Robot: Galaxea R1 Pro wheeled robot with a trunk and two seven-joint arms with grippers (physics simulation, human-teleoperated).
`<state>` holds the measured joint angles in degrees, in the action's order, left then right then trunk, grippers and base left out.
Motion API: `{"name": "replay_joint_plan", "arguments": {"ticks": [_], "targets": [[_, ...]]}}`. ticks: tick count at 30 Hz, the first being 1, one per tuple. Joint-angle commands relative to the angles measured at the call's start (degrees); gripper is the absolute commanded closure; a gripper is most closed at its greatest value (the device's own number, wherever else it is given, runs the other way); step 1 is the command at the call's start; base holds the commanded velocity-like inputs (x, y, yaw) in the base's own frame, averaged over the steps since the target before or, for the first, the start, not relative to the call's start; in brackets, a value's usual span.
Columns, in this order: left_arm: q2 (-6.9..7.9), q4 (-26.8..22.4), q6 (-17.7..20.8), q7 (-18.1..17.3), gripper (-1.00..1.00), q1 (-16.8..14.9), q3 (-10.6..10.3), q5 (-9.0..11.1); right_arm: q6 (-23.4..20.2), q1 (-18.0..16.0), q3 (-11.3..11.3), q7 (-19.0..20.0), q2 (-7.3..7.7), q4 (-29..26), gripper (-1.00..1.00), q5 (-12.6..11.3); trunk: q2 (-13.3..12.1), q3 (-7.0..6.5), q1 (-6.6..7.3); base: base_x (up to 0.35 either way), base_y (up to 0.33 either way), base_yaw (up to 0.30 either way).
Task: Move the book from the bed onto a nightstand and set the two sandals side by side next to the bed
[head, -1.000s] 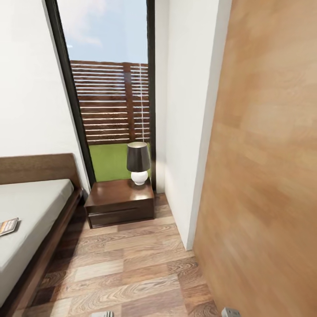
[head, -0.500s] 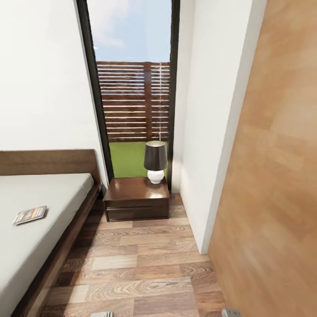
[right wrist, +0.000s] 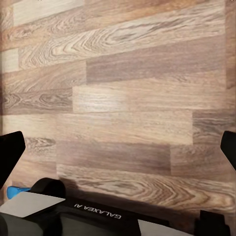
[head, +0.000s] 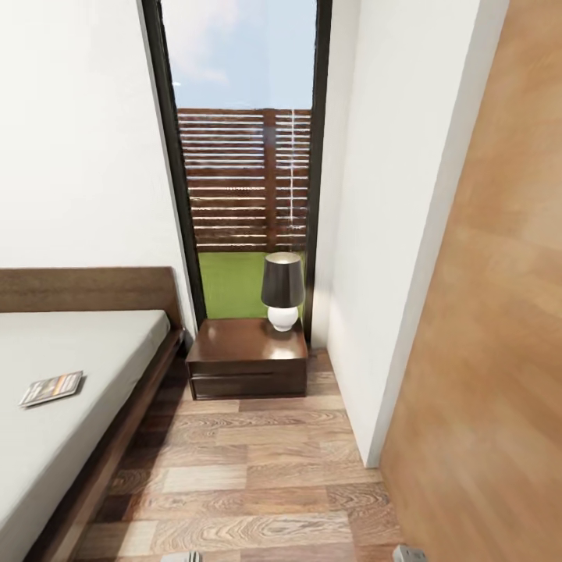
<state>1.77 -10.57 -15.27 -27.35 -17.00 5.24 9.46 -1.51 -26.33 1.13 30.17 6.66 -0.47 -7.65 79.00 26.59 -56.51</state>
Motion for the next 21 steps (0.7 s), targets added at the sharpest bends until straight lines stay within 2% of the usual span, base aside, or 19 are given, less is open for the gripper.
{"name": "replay_joint_plan", "arguments": {"ticks": [1, 5, 21], "targets": [[-0.02, 0.09, 0.06, -0.50, -1.00, -0.05, 0.45, 0.12, -0.16, -0.03, 0.08, 0.24, 0.01, 0.03, -1.00, -0.43, 0.03, 0.06, 0.00, 0.033, 0.000, 0.001], [-0.02, 0.59, 0.06, -0.44, -1.00, -0.05, 0.42, 0.12, -0.16, -0.03, 0.10, 0.24, 0.01, 0.03, -1.00, -0.43, 0.03, 0.06, 0.00, 0.201, 0.000, 0.000], [-0.02, 1.75, 0.01, -0.43, -1.00, -0.05, 0.39, 0.03, -0.16, -0.03, 0.04, 0.24, 0.01, 0.03, -1.00, -0.44, 0.03, 0.06, 0.00, 0.323, 0.000, 0.000]]}}
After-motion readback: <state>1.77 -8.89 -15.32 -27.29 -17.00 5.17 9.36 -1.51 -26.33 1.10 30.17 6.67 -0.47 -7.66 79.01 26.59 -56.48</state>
